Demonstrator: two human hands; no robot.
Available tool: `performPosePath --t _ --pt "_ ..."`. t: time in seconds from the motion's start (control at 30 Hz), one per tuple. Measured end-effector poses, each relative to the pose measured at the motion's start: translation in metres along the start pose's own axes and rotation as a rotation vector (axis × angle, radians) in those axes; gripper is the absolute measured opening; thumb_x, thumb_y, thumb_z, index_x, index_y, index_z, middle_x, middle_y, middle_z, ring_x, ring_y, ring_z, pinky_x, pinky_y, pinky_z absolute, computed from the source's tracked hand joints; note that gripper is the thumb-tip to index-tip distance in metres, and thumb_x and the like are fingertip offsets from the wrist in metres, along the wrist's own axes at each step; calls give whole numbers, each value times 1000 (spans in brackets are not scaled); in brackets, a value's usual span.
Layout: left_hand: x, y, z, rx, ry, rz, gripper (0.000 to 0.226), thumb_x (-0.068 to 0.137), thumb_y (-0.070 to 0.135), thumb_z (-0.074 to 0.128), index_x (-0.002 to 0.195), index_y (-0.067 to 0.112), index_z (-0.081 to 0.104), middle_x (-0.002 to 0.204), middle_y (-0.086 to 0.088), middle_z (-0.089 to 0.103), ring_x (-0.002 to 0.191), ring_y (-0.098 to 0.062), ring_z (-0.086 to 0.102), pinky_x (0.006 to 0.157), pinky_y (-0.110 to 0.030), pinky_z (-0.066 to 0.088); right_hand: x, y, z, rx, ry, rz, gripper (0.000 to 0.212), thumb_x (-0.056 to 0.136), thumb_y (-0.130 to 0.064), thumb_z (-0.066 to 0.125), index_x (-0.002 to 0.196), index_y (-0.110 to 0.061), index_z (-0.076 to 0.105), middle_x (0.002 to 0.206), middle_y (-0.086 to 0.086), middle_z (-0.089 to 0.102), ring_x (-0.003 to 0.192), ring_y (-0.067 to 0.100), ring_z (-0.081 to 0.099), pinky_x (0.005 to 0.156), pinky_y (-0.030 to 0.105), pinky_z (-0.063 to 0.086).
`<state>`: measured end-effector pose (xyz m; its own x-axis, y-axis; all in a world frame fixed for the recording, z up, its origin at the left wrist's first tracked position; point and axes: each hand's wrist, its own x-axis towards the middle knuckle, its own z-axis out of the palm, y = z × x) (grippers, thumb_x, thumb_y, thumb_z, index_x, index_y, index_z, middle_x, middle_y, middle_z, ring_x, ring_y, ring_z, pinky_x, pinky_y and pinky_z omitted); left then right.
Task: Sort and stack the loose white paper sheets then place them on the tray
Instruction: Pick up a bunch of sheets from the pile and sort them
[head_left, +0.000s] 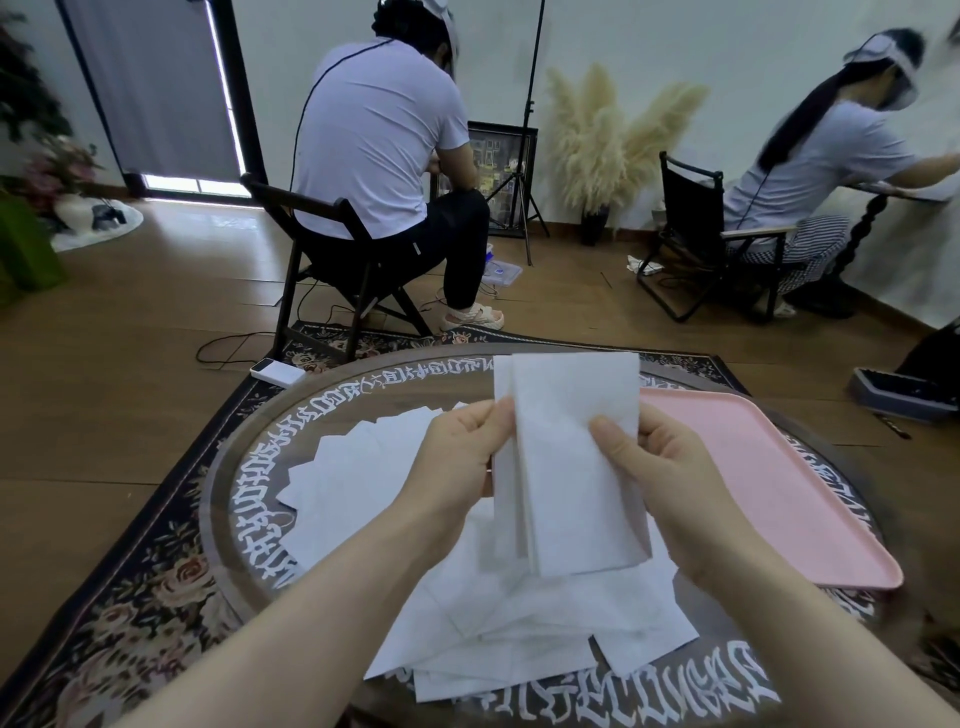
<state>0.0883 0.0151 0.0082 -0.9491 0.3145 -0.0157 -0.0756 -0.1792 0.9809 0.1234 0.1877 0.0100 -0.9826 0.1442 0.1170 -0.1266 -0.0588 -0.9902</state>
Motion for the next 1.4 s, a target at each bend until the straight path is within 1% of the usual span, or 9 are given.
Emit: performPosePath --t 0.3,0.63,0.77,0.93,1.07,1.17,1.23,1.3,1.4 --pt "-2 -2 6 -83 -28 -74 33 103 29 45 111 9 71 112 -15 71 91 -24 60 78 -38 47 0 2 3 -52 17 -5 17 92 -16 60 105 -11 70 97 2 77 84 13 72 70 22 58" --pt "-3 2 4 -156 -106 -85 41 97 31 43 117 9 70 123 -19 66 96 -22 64 78 -35 51 -1 3 6 -93 32 -5 14 94 -16 60 103 -13 70 95 1 77 82 13 72 67 21 56" --pt "-2 1 4 -116 -115 -65 49 96 49 47 118 11 70 105 -13 74 87 -17 67 73 -31 54 -1 3 7 -86 38 -5 15 94 -14 60 105 -10 70 95 3 77 82 14 72 67 22 56" --pt "-4 -4 4 -23 -57 -11 21 98 21 55 108 13 72 105 -8 76 91 -19 70 80 -34 56 -2 2 7 -69 7 0 16 94 -13 61 107 -10 68 97 2 77 86 15 73 68 22 57" --pt "-4 -2 3 -7 -69 -13 19 98 20 55 99 16 74 93 -3 76 80 -15 69 68 -26 53 -2 -3 6 -198 120 -131 17 89 -14 70 105 -17 65 96 -5 74 84 6 67 67 18 53" --pt "-5 0 0 32 -136 -25 20 98 18 55 92 16 74 83 -1 74 70 -11 67 58 -18 50 0 -7 1 -316 132 -174 40 79 -31 80 114 -31 60 114 -15 64 101 7 60 82 23 48" --pt "-6 0 -2 63 -191 -32 19 97 19 56 90 14 73 83 -3 73 70 -12 66 58 -17 48 0 -11 -2 -287 41 -102 45 70 -39 85 110 -34 64 119 -8 65 109 19 62 92 35 50" --pt "-6 0 -5 80 -230 -24 18 96 19 57 94 11 72 89 -7 73 77 -16 66 63 -21 49 0 -12 -5 -156 -54 -27 37 66 -32 83 99 -25 69 109 7 71 102 32 67 90 51 53" --pt "-7 -1 -6 33 -226 11 18 96 15 55 96 10 72 87 -5 74 75 -13 68 62 -18 52 2 -10 -9 -75 -107 6 27 66 -19 85 86 -15 68 91 12 70 86 28 67 78 43 50"
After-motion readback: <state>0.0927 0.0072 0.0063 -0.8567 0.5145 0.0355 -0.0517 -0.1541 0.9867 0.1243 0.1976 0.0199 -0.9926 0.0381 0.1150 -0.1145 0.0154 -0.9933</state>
